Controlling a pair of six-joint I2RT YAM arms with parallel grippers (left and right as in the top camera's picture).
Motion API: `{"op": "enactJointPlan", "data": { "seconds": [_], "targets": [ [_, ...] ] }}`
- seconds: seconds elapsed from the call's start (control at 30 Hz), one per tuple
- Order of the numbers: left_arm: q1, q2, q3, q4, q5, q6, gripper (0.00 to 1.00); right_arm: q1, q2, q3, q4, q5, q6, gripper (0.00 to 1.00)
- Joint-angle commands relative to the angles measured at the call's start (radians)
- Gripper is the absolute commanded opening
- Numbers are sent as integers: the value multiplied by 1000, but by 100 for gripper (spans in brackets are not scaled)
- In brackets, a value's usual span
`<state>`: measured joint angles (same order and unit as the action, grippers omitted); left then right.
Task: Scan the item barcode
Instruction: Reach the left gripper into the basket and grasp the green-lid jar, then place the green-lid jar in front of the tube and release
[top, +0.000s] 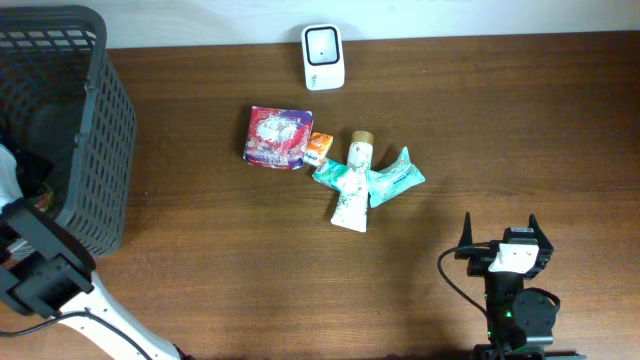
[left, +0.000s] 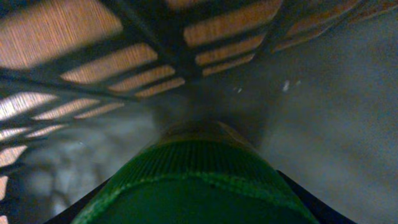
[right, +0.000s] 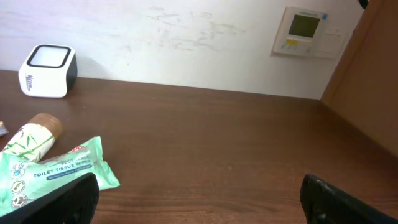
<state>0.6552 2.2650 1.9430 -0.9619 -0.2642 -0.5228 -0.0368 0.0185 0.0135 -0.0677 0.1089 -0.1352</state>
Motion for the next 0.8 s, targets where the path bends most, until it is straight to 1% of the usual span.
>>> {"op": "enactJointPlan", "data": {
  "seconds": [0.0,0.03,0.1,0.13,0.23,0.27,0.3,0.37,0.43,0.5,0.57,0.6,0.7,0.77],
  "targets": [
    [9,-88,87,-3,-4,24,59,-4,-5,-8,-3,16,-3,99],
    [9,-108,93,-2,-3,24,60,-4,-5,-8,-3,16,-3,99],
    [8,-177,112,0,47,24,61,-4,-5,-8,-3,16,-3,99],
    [6,-215,121,4,103,23,63,-4,-5,-8,-3,16,-3,99],
    [-8,-323,140,40,299,23,64,-4,-5,-8,-3,16,-3,99],
    [-23,-380,142,77,390,19,65,-4,-5,-8,-3,16,-3,99],
    [-43,-433,143,108,441,5,65,-4,-5,-8,-3,16,-3,99],
    [-97,-521,143,161,512,-4,66,-4,-5,-8,-3,16,-3,99],
    [-174,-597,143,177,558,-7,66,-4,-5,-8,-3,16,-3,99],
    [-296,-650,143,133,575,-6,66,-4,-5,-8,-3,16,-3,99],
    [-420,-657,143,45,571,3,66,-4,-5,-8,-3,16,-3,99],
    [-497,-650,132,-24,536,5,66,-4,-5,-8,-3,16,-3,99],
    [-712,-582,69,-223,340,5,67,-4,-5,-8,-3,16,-3,99],
    [-784,-537,20,-264,334,6,69,-4,-5,-8,-3,16,-3,99]
  ]
}}
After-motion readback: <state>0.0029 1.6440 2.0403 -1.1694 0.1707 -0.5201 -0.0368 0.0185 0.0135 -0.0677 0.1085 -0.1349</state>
